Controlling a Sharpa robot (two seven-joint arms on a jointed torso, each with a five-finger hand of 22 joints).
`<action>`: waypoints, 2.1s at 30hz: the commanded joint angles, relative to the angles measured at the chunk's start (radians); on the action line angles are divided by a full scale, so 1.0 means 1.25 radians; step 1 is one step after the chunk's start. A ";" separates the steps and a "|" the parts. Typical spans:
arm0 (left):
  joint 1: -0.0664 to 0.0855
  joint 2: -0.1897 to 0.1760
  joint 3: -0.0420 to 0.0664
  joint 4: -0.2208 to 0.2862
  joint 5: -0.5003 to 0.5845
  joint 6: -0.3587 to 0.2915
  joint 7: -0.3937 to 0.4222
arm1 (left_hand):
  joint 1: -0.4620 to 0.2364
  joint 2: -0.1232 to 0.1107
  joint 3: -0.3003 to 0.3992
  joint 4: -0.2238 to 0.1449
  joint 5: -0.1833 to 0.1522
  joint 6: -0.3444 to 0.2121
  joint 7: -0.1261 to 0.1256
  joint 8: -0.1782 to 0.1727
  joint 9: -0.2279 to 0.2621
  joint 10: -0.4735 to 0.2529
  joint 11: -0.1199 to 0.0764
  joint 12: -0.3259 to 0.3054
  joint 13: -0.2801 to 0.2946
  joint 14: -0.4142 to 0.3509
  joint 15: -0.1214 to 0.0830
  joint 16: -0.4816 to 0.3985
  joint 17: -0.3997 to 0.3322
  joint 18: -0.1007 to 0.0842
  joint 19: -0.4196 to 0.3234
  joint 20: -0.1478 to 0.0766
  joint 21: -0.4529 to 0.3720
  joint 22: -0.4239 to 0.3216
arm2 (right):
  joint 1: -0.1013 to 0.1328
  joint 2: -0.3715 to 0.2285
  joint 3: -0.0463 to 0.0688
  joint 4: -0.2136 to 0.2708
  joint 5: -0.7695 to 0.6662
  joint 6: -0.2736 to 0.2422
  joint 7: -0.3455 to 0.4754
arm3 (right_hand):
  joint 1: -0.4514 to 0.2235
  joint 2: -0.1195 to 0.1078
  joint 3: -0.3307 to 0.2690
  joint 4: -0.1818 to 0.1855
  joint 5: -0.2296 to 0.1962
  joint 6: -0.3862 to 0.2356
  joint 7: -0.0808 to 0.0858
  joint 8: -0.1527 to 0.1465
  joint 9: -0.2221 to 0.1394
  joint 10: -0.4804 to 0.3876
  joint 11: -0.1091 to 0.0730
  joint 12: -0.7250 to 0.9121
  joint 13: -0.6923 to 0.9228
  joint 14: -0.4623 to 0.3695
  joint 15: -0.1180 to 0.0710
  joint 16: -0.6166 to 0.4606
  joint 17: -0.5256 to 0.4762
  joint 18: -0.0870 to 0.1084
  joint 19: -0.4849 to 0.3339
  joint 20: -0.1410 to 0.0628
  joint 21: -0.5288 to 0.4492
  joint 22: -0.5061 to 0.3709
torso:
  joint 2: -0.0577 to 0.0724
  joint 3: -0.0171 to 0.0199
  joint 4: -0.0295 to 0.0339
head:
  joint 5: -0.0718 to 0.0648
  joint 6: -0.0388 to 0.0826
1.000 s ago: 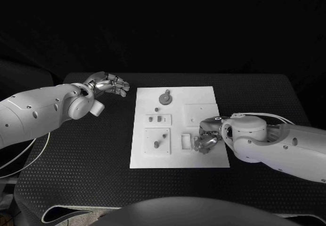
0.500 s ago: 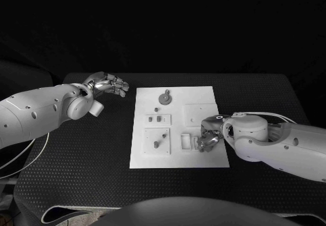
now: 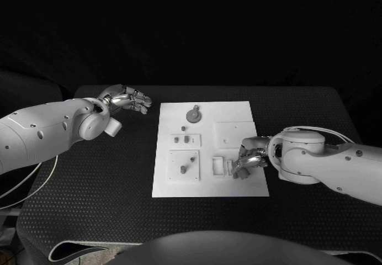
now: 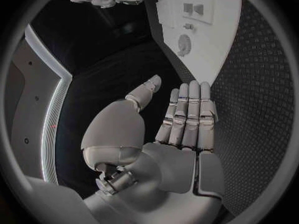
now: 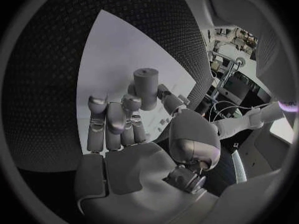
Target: Assemble the parts on the task board
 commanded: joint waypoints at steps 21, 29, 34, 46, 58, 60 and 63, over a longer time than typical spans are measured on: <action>0.001 0.000 0.000 0.007 0.010 0.009 -0.005 | -0.009 0.002 0.001 0.005 0.004 -0.006 0.000 0.004 -0.002 0.004 0.002 0.002 -0.002 0.005 0.002 -0.006 0.002 0.005 0.001 0.000 0.000 -0.001 | 0.042 0.050 0.000 -0.046 0.237 -0.146 -0.027 | 0.004 0.022 -0.011 0.006 0.004 0.015 0.001 0.000 -0.003 0.008 -0.005 0.004 -0.002 0.022 -0.010 0.006 0.006 0.046 0.006 0.004 0.004 0.012 | -0.001 -0.0032 0.0003 | 0.001 0.000; 0.002 0.001 0.000 0.009 0.011 0.008 -0.006 | -0.009 0.001 0.001 0.004 0.004 -0.006 0.000 0.004 -0.002 0.004 0.002 0.002 -0.003 0.005 0.002 -0.006 0.003 0.005 0.001 0.000 0.000 -0.001 | 0.042 0.076 -0.002 -0.050 0.237 -0.122 -0.037 | -0.008 0.014 -0.011 0.014 0.004 0.016 0.002 -0.003 -0.005 0.008 -0.005 0.003 -0.003 0.021 -0.010 0.004 0.005 0.046 0.005 0.004 0.003 0.012 | 0.000 -0.0011 -0.0003 | 0.001 0.000; 0.002 -0.001 0.000 0.009 0.011 0.009 -0.007 | -0.009 0.002 0.001 0.004 0.004 -0.006 0.000 0.004 -0.002 0.004 0.002 0.002 -0.003 0.005 0.002 -0.007 0.003 0.005 0.001 0.000 0.000 -0.001 | 0.042 0.079 -0.016 -0.043 0.220 -0.081 -0.045 | -0.040 0.013 -0.013 0.036 0.004 0.017 0.002 -0.007 -0.008 0.006 -0.004 0.001 -0.003 0.019 -0.010 0.003 0.005 0.046 0.001 0.005 0.001 0.012 | 0.000 0.0006 0.0002 | 0.004 0.000; 0.002 0.001 0.000 0.008 0.012 0.011 -0.008 | -0.010 0.002 0.002 0.005 0.004 -0.006 0.000 0.004 -0.002 0.004 0.002 0.002 -0.003 0.005 0.002 -0.007 0.004 0.005 0.001 0.000 0.000 -0.001 | 0.041 0.096 -0.047 -0.057 0.202 -0.085 -0.050 | -0.073 0.019 -0.010 0.053 0.004 0.021 0.000 -0.009 -0.010 0.004 -0.006 0.002 -0.001 0.022 -0.010 0.006 0.014 0.046 0.000 0.004 0.003 0.014 | 0.000 0.0018 0.0002 | 0.004 0.000; 0.002 0.002 0.000 0.007 0.012 0.011 -0.009 | -0.010 0.001 0.002 0.005 0.004 -0.006 0.000 0.004 -0.002 0.004 0.002 0.002 -0.003 0.005 0.002 -0.007 0.005 0.005 0.001 0.000 0.000 -0.001 | 0.034 0.110 -0.050 -0.073 0.203 -0.092 -0.048 | -0.084 0.023 -0.009 0.056 0.004 0.023 0.000 -0.009 -0.011 0.005 -0.007 0.003 0.000 0.024 -0.012 0.007 0.017 0.046 0.000 0.003 0.005 0.014 | 0.000 0.0006 0.0002 | 0.004 0.000; 0.002 0.001 0.000 0.008 0.012 0.011 -0.010 | -0.010 0.001 0.002 0.005 0.004 -0.006 0.000 0.004 -0.002 0.004 0.002 0.002 -0.003 0.005 0.002 -0.008 0.005 0.005 0.001 0.000 0.000 -0.001 | 0.032 0.112 -0.050 -0.073 0.203 -0.090 -0.048 | -0.087 0.023 -0.009 0.056 0.004 0.023 0.000 -0.010 -0.011 0.005 -0.007 0.003 0.000 0.024 -0.012 0.007 0.017 0.046 0.000 0.003 0.005 0.014 | 0.000 0.0002 0.0002 | 0.003 0.000; 0.002 0.001 0.000 0.008 0.012 0.012 -0.010 | -0.011 0.002 0.002 0.005 0.004 -0.006 0.000 0.004 -0.002 0.004 0.002 0.002 -0.003 0.005 0.002 -0.008 0.005 0.005 0.001 0.000 0.000 -0.001 | 0.031 0.114 -0.051 -0.076 0.203 -0.090 -0.048 | -0.089 0.024 -0.009 0.057 0.004 0.023 0.000 -0.010 -0.011 0.005 -0.007 0.003 0.000 0.024 -0.012 0.008 0.017 0.046 0.000 0.002 0.005 0.014 | 0.000 -0.0003 0.0002 | 0.004 0.000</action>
